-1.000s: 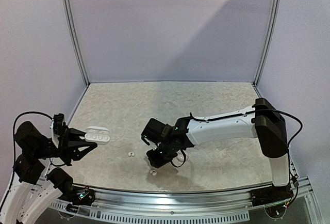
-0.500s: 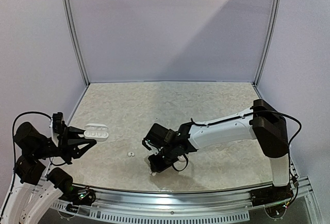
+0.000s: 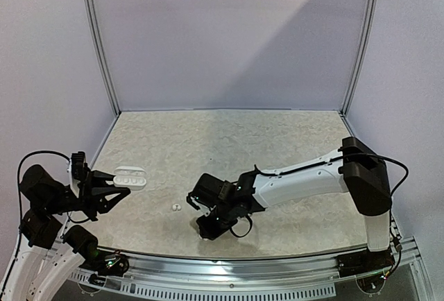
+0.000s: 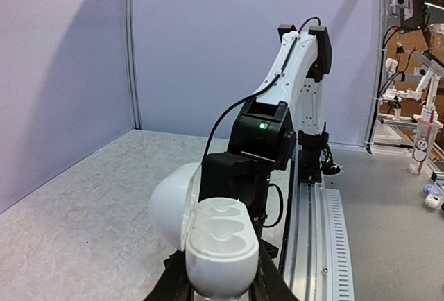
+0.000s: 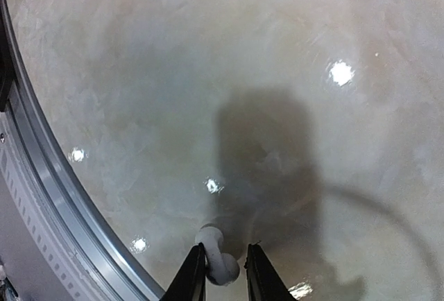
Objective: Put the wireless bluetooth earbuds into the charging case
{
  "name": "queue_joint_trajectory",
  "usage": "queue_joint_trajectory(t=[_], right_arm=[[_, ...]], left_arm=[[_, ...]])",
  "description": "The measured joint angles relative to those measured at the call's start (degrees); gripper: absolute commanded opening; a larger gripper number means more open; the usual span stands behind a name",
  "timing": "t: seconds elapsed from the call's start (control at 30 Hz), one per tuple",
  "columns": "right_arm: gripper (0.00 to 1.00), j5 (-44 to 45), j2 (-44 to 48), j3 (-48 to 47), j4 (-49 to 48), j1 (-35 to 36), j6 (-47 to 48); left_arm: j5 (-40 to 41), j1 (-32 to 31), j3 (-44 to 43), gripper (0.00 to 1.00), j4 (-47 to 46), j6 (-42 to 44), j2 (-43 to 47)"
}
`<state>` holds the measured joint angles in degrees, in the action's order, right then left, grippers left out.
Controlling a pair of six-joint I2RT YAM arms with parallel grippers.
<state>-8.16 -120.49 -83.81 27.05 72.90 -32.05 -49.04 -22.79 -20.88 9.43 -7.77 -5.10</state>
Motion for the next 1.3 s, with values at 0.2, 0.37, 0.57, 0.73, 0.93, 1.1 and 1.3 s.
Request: queue_joint_trajectory(t=[0.2,0.37,0.57,0.73,0.93,1.1,1.3], right_arm=[[0.11,-0.5,0.3,0.6,1.5,1.7,0.0],[0.13,-0.5,0.7,0.7,2.5,2.5,0.2],[0.23,0.1,0.9,0.7,3.5,3.0,0.1],[0.23,1.3,1.2,0.7,5.1,3.0,0.3],[0.24,2.1,1.4,0.7,5.9,3.0,0.9],[0.25,2.4,2.5,0.7,6.2,3.0,1.3],[0.19,3.0,3.8,0.7,6.2,3.2,1.6]], left_arm=[[0.0,0.0,0.0,0.0,-0.2,0.0,0.0],[0.0,0.0,0.0,0.0,-0.2,0.0,0.0],[0.0,0.0,0.0,0.0,-0.2,0.0,0.0],[0.0,0.0,0.0,0.0,-0.2,0.0,0.0],[0.0,0.0,0.0,0.0,-0.2,0.0,0.0],[0.0,0.0,0.0,0.0,-0.2,0.0,0.0],[0.0,0.0,0.0,0.0,-0.3,0.0,0.0]])
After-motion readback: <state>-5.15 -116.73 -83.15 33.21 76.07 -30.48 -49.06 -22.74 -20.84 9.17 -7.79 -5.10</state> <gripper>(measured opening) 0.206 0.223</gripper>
